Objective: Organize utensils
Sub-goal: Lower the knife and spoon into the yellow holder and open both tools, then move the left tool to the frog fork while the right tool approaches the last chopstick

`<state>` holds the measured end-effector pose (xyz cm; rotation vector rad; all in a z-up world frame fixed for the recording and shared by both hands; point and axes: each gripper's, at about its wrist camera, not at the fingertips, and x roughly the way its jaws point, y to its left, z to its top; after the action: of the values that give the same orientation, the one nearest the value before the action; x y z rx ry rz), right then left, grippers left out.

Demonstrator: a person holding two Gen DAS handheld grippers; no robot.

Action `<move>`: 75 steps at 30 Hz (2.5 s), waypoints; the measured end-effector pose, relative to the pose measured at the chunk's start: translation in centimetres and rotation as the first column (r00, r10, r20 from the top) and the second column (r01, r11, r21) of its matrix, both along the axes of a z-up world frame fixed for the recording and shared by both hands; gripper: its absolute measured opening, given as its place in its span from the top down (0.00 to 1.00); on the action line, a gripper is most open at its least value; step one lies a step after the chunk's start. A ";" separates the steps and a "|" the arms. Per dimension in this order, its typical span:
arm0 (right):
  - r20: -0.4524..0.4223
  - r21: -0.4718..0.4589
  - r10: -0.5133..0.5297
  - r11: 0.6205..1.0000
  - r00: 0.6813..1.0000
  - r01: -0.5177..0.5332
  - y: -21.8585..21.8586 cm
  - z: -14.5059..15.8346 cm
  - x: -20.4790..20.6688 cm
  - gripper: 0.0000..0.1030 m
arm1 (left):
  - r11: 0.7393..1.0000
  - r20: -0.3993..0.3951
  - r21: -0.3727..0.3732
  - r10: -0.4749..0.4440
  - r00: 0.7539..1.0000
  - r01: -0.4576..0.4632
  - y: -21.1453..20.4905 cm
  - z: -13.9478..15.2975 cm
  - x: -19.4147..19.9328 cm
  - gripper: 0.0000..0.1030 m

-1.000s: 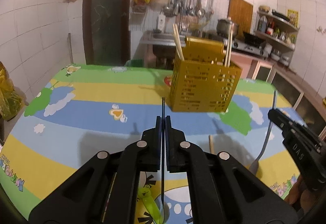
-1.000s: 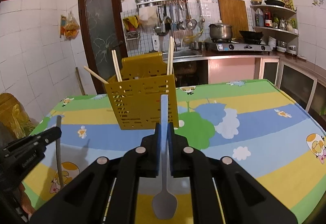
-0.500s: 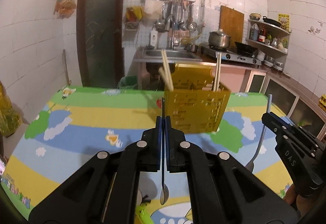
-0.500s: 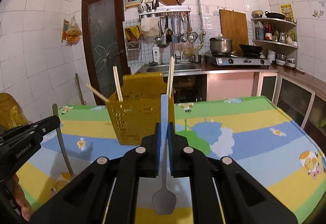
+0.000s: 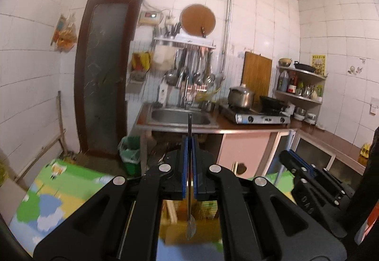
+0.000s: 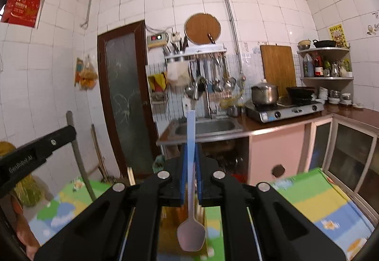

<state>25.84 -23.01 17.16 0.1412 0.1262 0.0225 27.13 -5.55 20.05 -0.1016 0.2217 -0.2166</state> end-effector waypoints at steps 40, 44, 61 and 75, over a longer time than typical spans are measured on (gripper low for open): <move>-0.428 -0.052 -0.042 0.998 0.903 0.022 1.1 -13.3 -5.2 0.31 | 0.974 -0.272 0.143 0.208 0.939 -0.174 7.4 -13.0 -8.0 0.05; -0.467 -0.060 -0.033 0.998 0.884 0.005 2.3 -15.4 -6.4 0.30 | 0.967 -0.316 0.163 0.238 0.918 -0.194 8.2 -15.8 -9.8 0.05; -0.607 -0.107 -0.030 0.993 0.794 -0.044 7.8 -20.8 -5.0 0.31 | 0.942 -0.470 0.185 0.334 0.817 -0.279 11.7 -22.5 -9.7 0.05; -0.680 -0.089 -0.010 0.994 0.733 -0.070 9.4 -22.1 -2.7 0.90 | 0.943 -0.540 0.201 0.331 0.773 -0.264 11.3 -24.2 -8.7 0.05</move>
<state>23.14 -13.61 -4.93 0.0298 0.8747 -0.0055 18.41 5.80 -4.12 -0.0842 0.8133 0.1568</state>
